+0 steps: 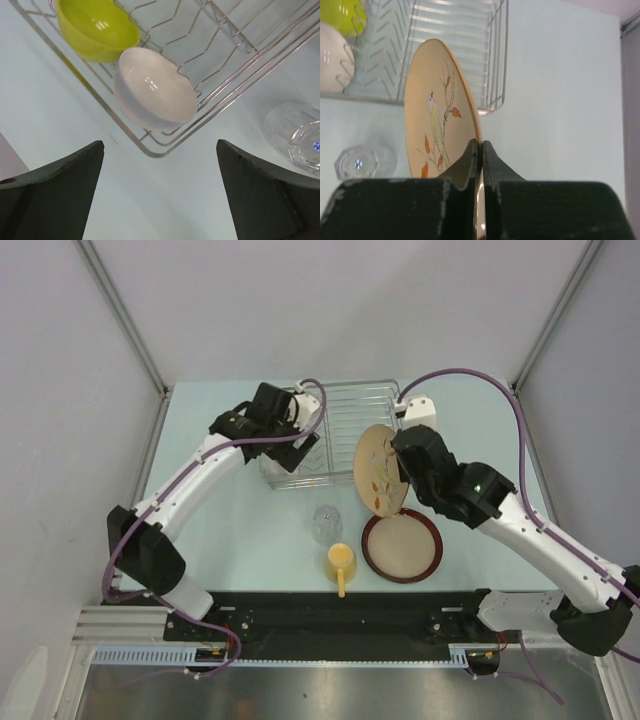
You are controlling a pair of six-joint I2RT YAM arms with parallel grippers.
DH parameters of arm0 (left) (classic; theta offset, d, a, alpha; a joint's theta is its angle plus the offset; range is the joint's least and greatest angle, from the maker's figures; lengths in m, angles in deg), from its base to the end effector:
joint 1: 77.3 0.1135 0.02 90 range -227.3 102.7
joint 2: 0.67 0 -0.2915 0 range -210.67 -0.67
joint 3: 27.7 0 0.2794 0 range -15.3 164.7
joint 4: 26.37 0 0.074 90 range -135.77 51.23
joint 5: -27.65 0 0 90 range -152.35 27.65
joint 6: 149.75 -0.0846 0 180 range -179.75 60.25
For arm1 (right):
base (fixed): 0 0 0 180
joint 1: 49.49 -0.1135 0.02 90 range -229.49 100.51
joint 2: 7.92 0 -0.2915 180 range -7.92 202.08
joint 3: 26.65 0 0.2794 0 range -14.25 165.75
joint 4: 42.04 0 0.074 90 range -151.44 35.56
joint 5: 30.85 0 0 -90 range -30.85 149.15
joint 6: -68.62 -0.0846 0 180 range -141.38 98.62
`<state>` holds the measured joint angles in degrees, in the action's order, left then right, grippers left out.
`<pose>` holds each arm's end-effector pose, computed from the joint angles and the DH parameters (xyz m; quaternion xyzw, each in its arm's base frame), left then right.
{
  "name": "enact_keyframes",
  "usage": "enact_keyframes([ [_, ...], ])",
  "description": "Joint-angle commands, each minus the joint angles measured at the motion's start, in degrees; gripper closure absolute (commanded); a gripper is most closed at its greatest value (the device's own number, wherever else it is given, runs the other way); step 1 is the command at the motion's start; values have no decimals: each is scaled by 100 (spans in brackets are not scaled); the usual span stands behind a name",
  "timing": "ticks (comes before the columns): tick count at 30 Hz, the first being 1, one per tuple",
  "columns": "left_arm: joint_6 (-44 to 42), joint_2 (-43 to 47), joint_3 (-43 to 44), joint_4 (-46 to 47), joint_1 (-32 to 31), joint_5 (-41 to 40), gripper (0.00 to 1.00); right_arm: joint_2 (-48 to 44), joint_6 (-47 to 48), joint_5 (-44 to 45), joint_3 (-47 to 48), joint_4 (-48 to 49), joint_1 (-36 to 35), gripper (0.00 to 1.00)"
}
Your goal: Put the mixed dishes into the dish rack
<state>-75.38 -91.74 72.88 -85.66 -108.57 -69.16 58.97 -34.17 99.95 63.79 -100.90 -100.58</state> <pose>0.3497 -0.2006 0.3305 0.3543 0.8681 0.0086 0.3476 0.2153 0.1788 0.4135 -0.1219 0.8390 -0.0350 0.5292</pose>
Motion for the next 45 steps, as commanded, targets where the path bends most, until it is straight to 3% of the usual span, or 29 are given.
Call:
enact_keyframes([
  [1, 272, 625, -213, 189, 428, 302, 0, 313, 1077, -141, 1027, 1727, 747, 100],
  [6, 368, 888, -363, 163, 1042, 619, 0, 1219, 1638, -1080, 1775, 2298, 1347, 100],
  [13, 360, 1091, -802, 216, 1553, 882, 0, 2468, 3359, -1302, 2312, 3580, 1330, 100],
  [24, 351, 1012, -908, 312, 1975, 1129, 0, 3654, 6244, -766, 2163, 5391, 970, 100],
  [28, 351, 977, -943, 330, 1984, 1129, 0, 3690, 7211, -1082, 1357, 6741, 847, 100],
  [34, 333, 986, -1075, 374, 2045, 1138, 0, 4033, 7484, -1284, 1627, 6807, 829, 100],
  [39, 342, 951, -1145, 427, 2081, 1156, 0, 4016, 8073, -1759, 1117, 7458, 776, 100],
  [45, 342, 950, -1198, 471, 2090, 1138, 0, 3762, 8302, -2303, 951, 7134, 846, 100],
])
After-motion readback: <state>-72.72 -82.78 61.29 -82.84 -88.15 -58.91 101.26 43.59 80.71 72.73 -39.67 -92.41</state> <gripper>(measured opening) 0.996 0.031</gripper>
